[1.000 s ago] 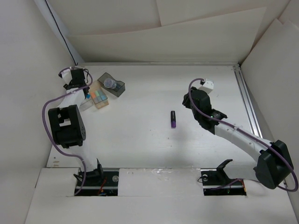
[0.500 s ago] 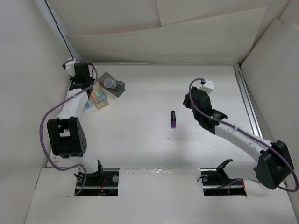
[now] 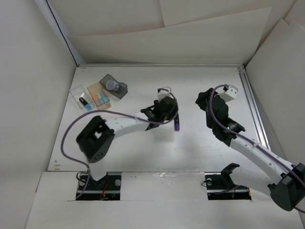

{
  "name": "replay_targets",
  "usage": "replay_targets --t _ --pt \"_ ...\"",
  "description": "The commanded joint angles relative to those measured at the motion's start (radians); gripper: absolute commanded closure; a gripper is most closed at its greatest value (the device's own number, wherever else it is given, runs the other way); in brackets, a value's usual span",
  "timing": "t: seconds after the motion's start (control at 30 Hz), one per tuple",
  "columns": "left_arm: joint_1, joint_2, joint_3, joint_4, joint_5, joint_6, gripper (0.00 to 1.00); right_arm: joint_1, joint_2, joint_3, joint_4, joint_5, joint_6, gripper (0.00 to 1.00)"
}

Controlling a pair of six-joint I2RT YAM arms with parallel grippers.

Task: Sort the stationery into containers
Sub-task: Pick up the pen from the center of the board.

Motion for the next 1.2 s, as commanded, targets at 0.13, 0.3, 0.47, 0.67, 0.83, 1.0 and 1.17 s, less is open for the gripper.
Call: replay_targets --t 0.13,0.3,0.47,0.67,0.83,1.0,1.17 --pt "-0.156 0.236 0.234 -0.128 -0.139 -0.046 0.38 -0.023 0.000 -0.010 0.017 0.008 0.019 0.42" --pt "-0.156 0.288 0.255 -0.128 -0.162 -0.057 0.37 -0.023 -0.012 -0.010 0.008 0.008 0.029 0.41" --pt "-0.156 0.360 0.285 -0.144 -0.236 -0.081 0.44 -0.032 -0.012 -0.010 0.008 -0.001 0.029 0.41" --pt "-0.156 0.416 0.297 -0.157 -0.274 -0.081 0.45 -0.032 -0.003 -0.010 0.008 -0.012 0.029 0.42" --pt "-0.156 0.471 0.305 -0.178 -0.293 -0.093 0.89 -0.032 -0.012 -0.010 0.008 -0.012 0.029 0.43" --pt "-0.156 0.300 0.199 -0.155 -0.345 -0.121 1.00 -0.032 -0.012 -0.010 0.008 -0.012 0.029 0.44" --pt "0.001 0.002 0.048 -0.122 -0.336 -0.112 1.00 -0.041 -0.012 -0.010 0.008 -0.021 0.029 0.44"
